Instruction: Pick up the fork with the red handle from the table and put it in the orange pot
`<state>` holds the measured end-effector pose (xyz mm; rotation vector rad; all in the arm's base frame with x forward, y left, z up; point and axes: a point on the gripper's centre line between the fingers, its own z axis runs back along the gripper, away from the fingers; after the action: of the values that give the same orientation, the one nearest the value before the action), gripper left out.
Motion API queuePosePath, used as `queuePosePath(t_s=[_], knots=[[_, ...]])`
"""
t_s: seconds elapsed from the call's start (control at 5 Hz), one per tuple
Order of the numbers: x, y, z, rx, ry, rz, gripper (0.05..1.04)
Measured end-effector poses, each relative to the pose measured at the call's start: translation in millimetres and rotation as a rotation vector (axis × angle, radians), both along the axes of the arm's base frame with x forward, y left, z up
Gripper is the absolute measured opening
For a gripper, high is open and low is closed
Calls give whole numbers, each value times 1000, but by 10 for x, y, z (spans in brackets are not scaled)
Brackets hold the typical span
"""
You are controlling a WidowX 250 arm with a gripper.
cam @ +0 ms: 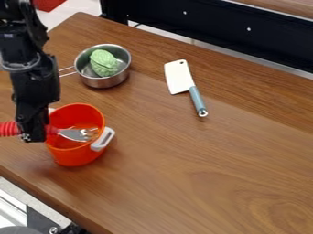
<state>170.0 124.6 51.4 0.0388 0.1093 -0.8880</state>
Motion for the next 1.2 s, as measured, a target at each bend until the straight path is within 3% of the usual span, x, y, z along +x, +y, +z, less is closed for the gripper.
queuePosePath(t_s=[0.2, 0.6, 0.8, 1.2], knots=[[12, -5, 41, 0, 9, 16, 395], [84, -13, 157, 2, -6, 39, 930], [136, -13, 232, -15, -10, 49, 1001], [244, -44, 371, -35, -20, 85, 1001]])
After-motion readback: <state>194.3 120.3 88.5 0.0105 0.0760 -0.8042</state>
